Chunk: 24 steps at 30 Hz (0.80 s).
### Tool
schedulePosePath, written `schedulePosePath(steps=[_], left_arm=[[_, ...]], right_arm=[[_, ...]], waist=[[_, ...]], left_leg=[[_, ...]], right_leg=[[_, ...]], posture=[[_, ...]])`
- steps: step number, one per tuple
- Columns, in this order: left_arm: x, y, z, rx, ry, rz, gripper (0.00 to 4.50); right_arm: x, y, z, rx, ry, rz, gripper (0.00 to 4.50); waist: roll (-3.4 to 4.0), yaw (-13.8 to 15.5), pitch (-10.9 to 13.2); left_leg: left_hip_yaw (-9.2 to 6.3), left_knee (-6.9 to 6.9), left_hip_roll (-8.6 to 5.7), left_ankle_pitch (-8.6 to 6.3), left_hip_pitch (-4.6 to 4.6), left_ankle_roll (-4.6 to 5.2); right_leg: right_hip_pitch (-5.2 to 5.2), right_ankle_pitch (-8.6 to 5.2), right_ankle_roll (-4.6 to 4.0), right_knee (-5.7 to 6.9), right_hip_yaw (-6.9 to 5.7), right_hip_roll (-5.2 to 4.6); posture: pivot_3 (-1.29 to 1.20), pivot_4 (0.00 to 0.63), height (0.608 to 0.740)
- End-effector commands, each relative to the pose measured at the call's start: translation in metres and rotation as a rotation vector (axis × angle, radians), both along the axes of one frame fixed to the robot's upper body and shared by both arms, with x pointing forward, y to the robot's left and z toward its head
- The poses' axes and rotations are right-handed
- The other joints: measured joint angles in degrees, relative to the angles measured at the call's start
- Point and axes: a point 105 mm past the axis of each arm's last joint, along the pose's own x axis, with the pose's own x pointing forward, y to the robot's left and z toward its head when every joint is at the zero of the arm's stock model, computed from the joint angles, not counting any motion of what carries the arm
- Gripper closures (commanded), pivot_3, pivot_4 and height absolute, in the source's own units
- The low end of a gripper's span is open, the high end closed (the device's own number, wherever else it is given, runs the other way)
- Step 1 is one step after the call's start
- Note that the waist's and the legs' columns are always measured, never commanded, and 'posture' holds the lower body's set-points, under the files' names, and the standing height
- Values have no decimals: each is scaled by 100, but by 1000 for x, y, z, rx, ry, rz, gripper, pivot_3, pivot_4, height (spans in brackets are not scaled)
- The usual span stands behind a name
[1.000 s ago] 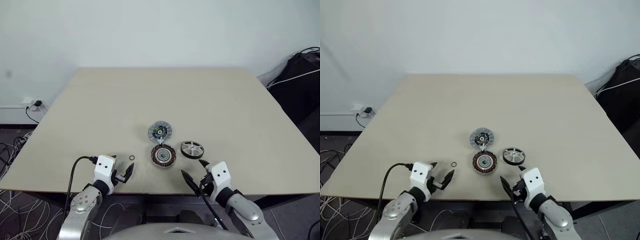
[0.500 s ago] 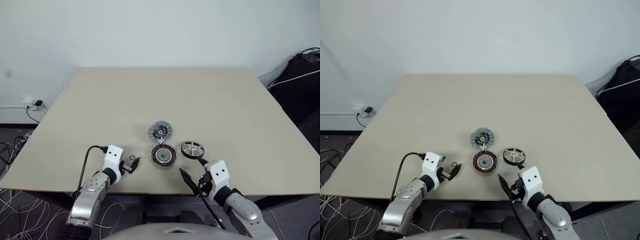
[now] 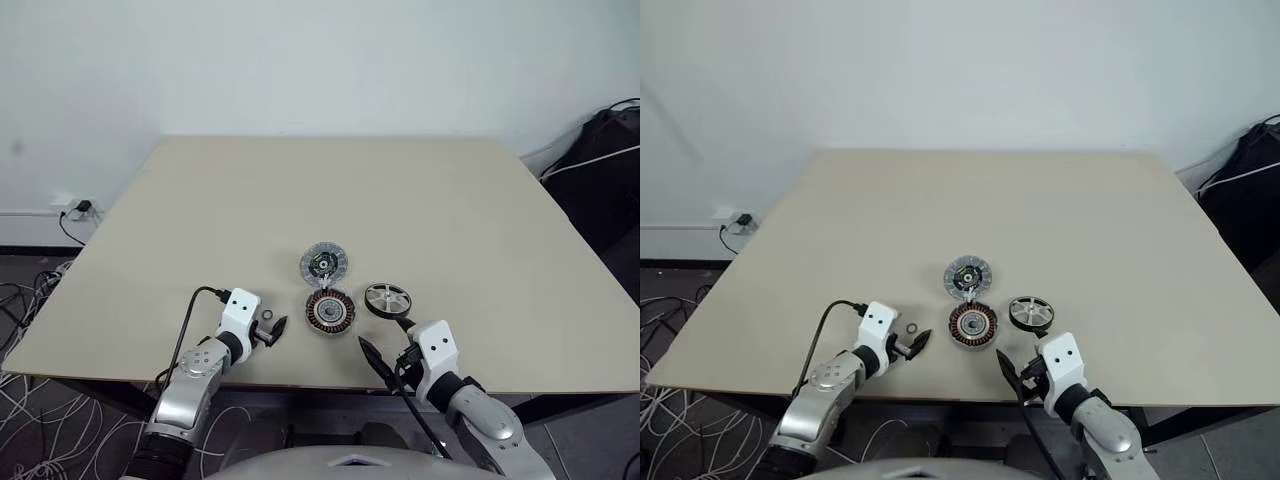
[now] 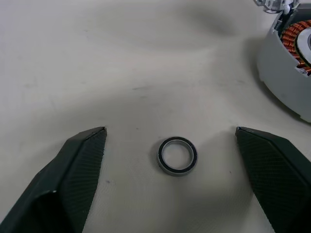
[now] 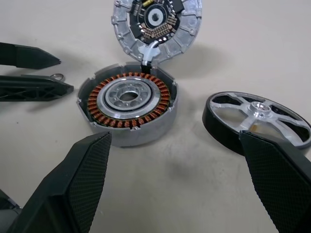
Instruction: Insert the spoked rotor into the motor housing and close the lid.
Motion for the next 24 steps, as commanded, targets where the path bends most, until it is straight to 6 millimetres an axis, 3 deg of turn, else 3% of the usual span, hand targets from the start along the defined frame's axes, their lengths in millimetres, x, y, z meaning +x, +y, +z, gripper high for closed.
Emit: schedulePosePath(steps=[1,10,16,24], left_arm=[[-5,-5,-8,10,37,-19,835],[-10,0,-10,24,45,-1,3784],[-8,-3,4,-11,-4,15,3827],[7,-37,43,-148,-121,-59,3827]], right_arm=[[6,2,15,6,-65,5,0],[7,1,12,5,-61,2,0],[8,2,11,5,-61,5,0],[10,2,9,6,-58,9,0]], waist=[[2,1,-4],[9,13,-29],[9,5,-39],[-22,10,-17]], left_leg=[[0,0,0,0,0,0],[2,-2,-2,-2,-1,3],[2,-3,-2,-2,0,3],[1,-2,-2,-2,-3,3]], right_leg=[[0,0,0,0,0,0],[1,0,0,-9,0,-3],[0,-1,-1,-8,2,-5],[-1,-1,-1,-8,-1,-6]], posture=[[0,0,740],[0,0,740],[0,0,740],[0,0,740]])
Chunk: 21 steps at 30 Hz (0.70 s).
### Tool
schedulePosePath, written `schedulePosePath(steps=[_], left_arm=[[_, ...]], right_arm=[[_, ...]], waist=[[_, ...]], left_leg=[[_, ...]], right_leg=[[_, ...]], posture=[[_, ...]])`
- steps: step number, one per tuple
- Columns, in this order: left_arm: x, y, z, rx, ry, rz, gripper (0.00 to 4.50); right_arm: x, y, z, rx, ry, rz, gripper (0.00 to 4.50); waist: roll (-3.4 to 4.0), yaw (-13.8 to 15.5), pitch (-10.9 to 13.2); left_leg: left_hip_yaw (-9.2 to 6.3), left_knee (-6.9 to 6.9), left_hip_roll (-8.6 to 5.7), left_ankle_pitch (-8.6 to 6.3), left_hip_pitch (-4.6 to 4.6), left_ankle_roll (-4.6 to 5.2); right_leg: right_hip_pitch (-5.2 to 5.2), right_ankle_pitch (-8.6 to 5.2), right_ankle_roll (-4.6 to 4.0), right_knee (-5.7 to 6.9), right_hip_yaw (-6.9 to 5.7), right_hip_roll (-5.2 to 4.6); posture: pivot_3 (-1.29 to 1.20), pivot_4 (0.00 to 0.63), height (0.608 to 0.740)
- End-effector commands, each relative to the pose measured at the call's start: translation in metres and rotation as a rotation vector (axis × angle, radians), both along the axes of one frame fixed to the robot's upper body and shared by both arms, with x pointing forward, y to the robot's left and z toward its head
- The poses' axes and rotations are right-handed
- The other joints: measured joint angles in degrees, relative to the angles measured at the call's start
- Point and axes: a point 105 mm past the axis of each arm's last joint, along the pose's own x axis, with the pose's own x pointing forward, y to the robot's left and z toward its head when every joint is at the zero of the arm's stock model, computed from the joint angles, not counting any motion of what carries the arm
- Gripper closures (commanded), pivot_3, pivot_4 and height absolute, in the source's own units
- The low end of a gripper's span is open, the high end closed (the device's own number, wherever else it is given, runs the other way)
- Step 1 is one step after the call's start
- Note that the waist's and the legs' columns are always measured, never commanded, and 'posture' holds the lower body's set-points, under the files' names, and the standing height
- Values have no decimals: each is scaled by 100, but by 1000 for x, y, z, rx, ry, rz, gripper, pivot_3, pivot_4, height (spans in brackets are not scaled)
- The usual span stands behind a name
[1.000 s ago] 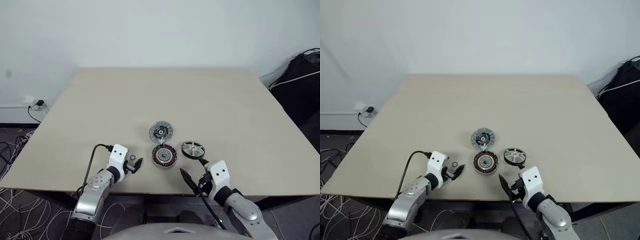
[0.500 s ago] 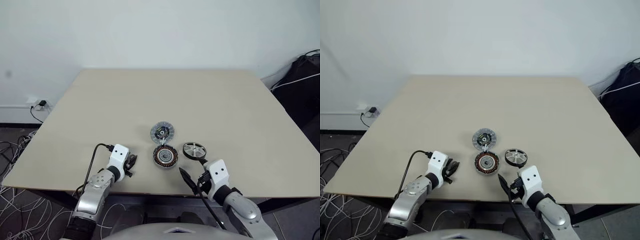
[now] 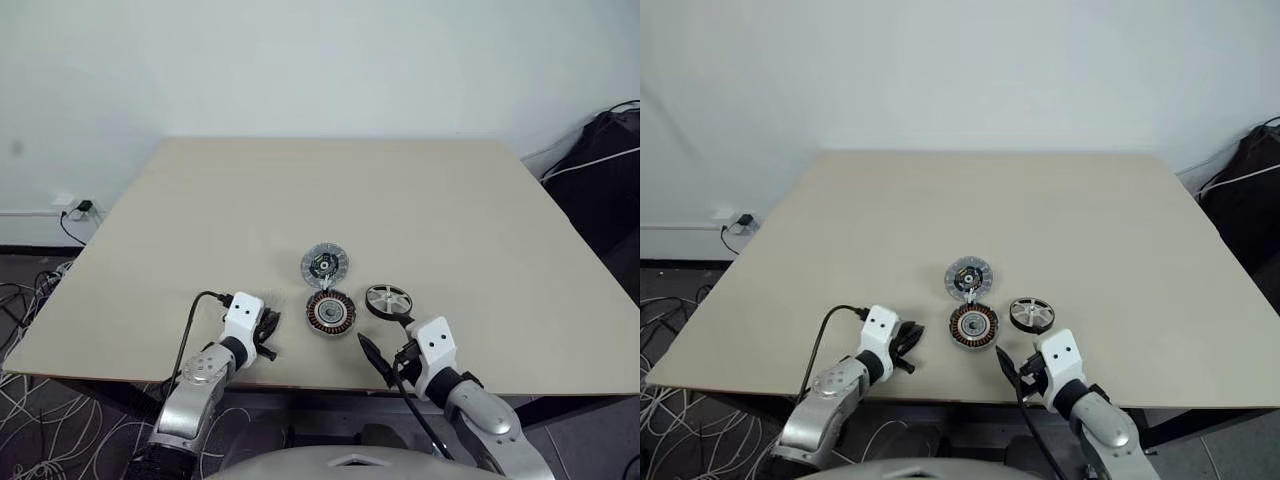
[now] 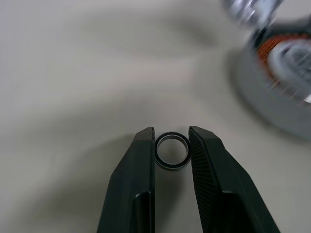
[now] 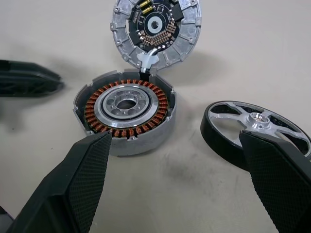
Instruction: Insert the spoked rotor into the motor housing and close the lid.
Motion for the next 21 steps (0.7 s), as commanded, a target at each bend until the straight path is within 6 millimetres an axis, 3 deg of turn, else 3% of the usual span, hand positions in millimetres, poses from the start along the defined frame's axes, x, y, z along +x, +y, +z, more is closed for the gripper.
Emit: schedulePosePath(steps=[1,5,10,21], left_arm=[[11,-22,30,-68,-97,-71,3827],[11,-51,36,-112,-103,-184,3827],[11,-69,37,-128,-93,-268,3827],[13,-85,26,-91,-54,-364,3827]], right_arm=[[5,1,8,10,-43,3,0],[4,2,7,13,-45,0,0],[3,1,6,14,-46,-10,0],[3,1,10,17,-60,-33,0]], waist=[[-2,-3,1],[-4,-11,3],[-5,-10,3],[-5,-9,4]], left_leg=[[0,0,0,0,0,0],[1,-2,0,0,0,0],[2,-1,1,0,0,0],[1,2,1,0,-1,0]], right_leg=[[0,0,0,0,0,0],[-3,1,1,-1,1,7],[-3,1,2,0,2,32],[-3,2,2,0,3,35]], posture=[[0,0,740],[0,0,740],[0,0,740],[0,0,740]])
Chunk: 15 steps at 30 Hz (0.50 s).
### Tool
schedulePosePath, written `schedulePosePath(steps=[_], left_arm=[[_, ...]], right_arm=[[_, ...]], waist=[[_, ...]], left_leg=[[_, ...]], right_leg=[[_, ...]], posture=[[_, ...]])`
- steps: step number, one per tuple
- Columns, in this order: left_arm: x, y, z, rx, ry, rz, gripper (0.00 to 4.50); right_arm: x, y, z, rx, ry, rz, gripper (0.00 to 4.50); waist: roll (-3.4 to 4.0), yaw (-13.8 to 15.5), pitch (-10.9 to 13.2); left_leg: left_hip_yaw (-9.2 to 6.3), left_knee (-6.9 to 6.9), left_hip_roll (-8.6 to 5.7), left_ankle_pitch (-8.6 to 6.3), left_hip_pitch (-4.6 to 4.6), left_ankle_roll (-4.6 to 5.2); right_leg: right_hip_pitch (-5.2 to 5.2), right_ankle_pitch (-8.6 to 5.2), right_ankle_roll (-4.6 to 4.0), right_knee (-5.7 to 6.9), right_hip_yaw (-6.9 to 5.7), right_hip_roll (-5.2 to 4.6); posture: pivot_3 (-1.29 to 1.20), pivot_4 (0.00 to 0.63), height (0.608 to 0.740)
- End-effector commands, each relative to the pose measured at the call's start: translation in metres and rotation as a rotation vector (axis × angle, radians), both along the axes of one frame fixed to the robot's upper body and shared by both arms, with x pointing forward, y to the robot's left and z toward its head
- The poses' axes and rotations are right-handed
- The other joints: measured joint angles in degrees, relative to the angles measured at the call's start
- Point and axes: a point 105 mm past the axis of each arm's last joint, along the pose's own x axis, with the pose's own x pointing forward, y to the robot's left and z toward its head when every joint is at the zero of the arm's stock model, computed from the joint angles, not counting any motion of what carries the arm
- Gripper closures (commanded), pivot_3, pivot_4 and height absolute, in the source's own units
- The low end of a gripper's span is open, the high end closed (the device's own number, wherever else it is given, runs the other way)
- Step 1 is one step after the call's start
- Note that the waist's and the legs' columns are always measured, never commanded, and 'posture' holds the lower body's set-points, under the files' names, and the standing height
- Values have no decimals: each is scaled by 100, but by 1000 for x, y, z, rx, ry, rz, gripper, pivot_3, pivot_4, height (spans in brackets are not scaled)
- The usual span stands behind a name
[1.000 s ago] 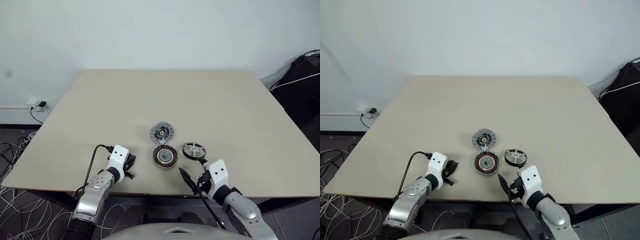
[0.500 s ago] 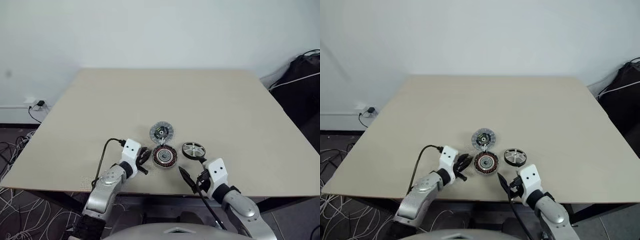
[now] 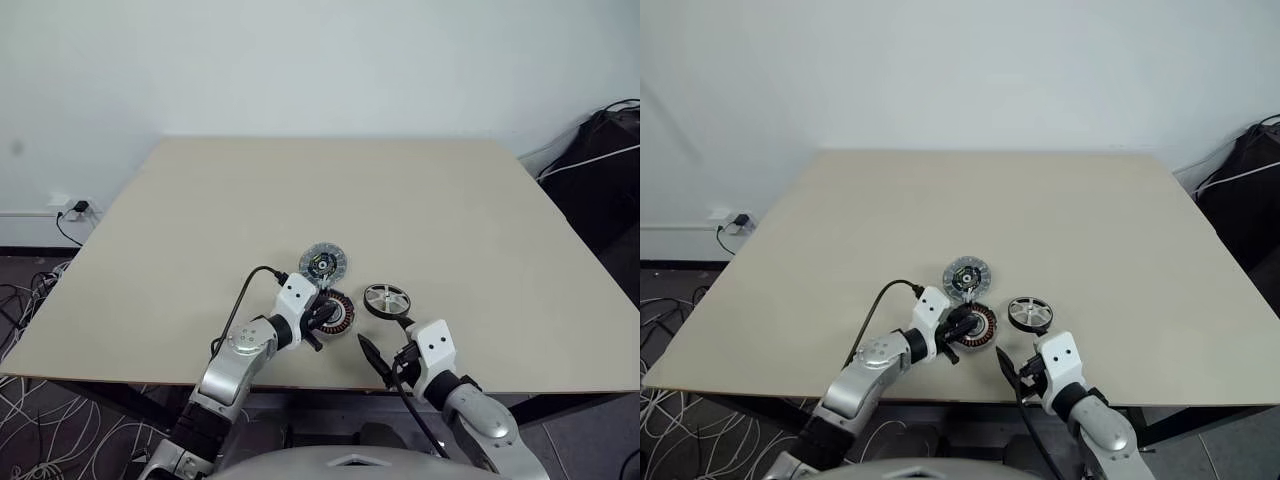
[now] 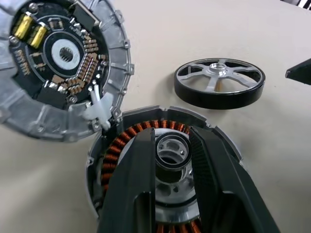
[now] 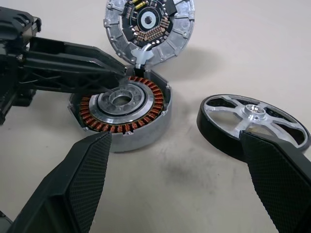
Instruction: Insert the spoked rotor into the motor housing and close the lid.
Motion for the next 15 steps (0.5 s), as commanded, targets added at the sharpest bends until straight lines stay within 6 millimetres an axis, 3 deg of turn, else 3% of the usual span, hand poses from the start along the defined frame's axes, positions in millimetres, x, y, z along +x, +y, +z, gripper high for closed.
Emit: schedulePosePath(steps=[1,5,6,15], left_arm=[[3,-6,4,2,-22,-28,3827],[1,-7,0,10,-5,-35,3827],[1,-7,0,10,-3,-36,3080],[4,-4,8,-13,-44,-1,156]], right_arm=[[5,2,15,7,-66,-3,0],[6,3,17,7,-70,-5,0],[6,3,17,7,-70,-6,0],[4,2,14,7,-67,-5,0]], waist=[[0,0,0],[0,1,0],[0,1,0],[0,-1,0]], left_leg=[[0,0,0,0,0,0],[0,0,0,0,0,0],[0,0,0,0,0,0],[0,0,0,0,0,0]], right_leg=[[0,0,0,0,1,0],[0,0,0,1,0,0],[0,0,0,0,0,0],[0,0,0,0,1,0]], posture=[[0,0,740],[0,0,740],[0,0,740],[0,0,740]])
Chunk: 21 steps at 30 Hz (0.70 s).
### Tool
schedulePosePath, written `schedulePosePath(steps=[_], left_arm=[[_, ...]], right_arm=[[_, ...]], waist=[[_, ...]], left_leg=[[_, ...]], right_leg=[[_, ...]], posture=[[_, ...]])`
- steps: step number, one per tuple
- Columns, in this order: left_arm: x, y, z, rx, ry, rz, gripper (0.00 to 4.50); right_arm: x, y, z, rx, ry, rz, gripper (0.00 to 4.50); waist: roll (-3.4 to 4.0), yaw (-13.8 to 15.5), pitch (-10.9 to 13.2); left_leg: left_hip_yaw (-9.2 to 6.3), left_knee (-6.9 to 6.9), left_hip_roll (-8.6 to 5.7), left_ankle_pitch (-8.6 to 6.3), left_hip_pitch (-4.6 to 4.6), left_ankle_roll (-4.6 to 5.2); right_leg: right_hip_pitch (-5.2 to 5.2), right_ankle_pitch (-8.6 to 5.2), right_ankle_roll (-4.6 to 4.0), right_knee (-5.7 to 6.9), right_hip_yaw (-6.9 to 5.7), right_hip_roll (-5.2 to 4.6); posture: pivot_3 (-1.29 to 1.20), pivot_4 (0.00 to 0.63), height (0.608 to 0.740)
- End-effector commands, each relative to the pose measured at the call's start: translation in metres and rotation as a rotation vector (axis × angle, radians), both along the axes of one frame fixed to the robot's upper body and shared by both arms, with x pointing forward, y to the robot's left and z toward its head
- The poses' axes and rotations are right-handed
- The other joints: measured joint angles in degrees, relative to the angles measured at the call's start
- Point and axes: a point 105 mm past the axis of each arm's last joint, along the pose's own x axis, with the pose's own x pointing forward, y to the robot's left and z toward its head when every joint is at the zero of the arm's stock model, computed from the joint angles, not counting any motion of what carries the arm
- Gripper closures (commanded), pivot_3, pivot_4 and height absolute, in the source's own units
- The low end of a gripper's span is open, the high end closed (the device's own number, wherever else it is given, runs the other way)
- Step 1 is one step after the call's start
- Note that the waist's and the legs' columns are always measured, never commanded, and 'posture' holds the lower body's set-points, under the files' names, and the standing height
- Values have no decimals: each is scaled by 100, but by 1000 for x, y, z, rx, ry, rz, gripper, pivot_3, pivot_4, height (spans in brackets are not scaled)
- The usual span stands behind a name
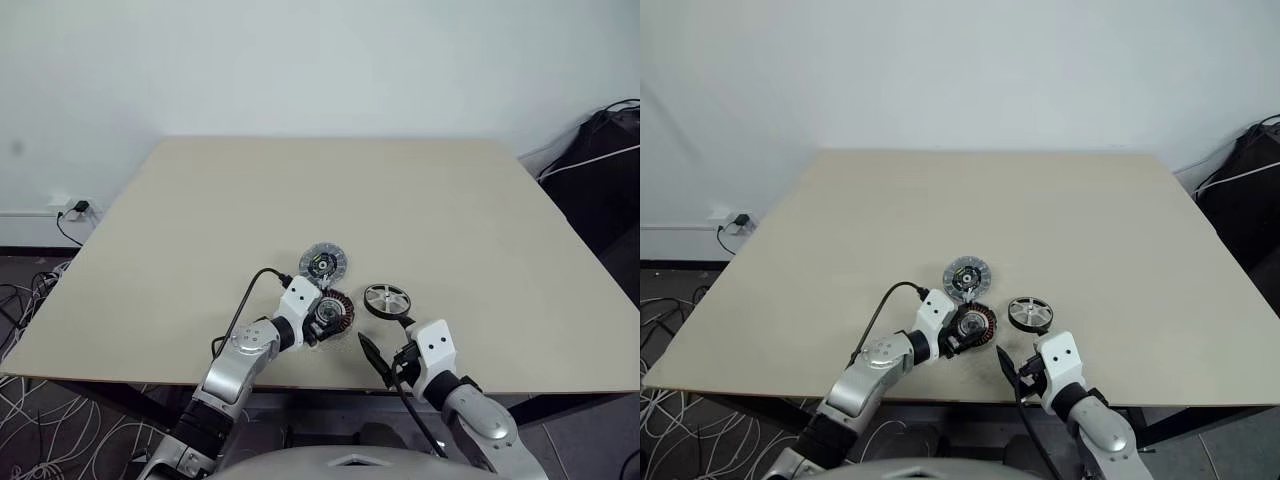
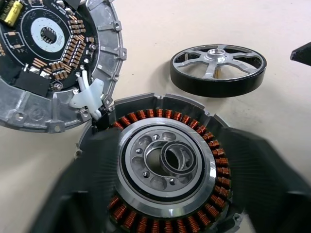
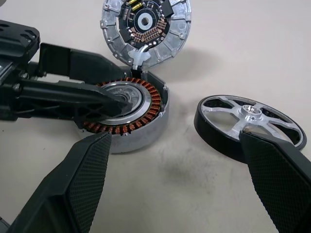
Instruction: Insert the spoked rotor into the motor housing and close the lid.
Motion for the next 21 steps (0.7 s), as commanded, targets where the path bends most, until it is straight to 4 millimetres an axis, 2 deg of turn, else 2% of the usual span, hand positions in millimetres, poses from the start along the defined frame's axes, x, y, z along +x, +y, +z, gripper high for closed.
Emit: schedulePosePath(steps=[1,3,5,11,16,17,19,21], left_arm=[[6,-3,21,-53,-81,15,41],[5,-3,33,-113,-115,25,123],[2,-3,41,-153,-130,20,605],[-10,7,53,-218,-143,22,2585],[-19,30,53,-213,-148,51,4304],[-21,37,52,-206,-155,64,4498],[-25,49,49,-170,-183,78,4500],[-30,58,46,-134,-222,79,4500]], right_arm=[[4,2,13,13,-61,9,0],[5,2,12,15,-60,12,0],[5,1,11,15,-60,15,0],[10,4,13,19,-64,29,0],[16,11,16,45,-48,41,0],[18,13,15,41,-36,45,184],[22,16,13,25,-16,48,619],[26,20,13,16,-1,59,1287]], waist=[[0,-3,0],[0,-15,0],[0,-13,1],[2,-21,1],[5,-35,5],[5,-40,5],[7,-50,6],[9,-48,7]], left_leg=[[0,0,0,0,0,0],[0,0,1,0,1,0],[0,-1,1,0,0,0],[1,-1,1,0,0,0],[0,-2,1,0,0,0],[0,-2,1,0,0,0],[1,-3,2,0,1,0],[1,-4,2,0,0,0]], right_leg=[[0,0,0,0,0,0],[0,0,0,0,1,0],[0,0,0,0,1,-3],[0,-1,-1,-1,1,-24],[0,-2,-3,0,1,-24],[0,-2,-3,0,1,-25],[-1,-2,-5,0,3,-25],[-3,-3,-6,0,3,-25]], posture=[[0,0,740],[0,0,740],[0,0,740],[0,0,740],[0,0,740],[0,0,740],[0,0,740],[0,0,740]])
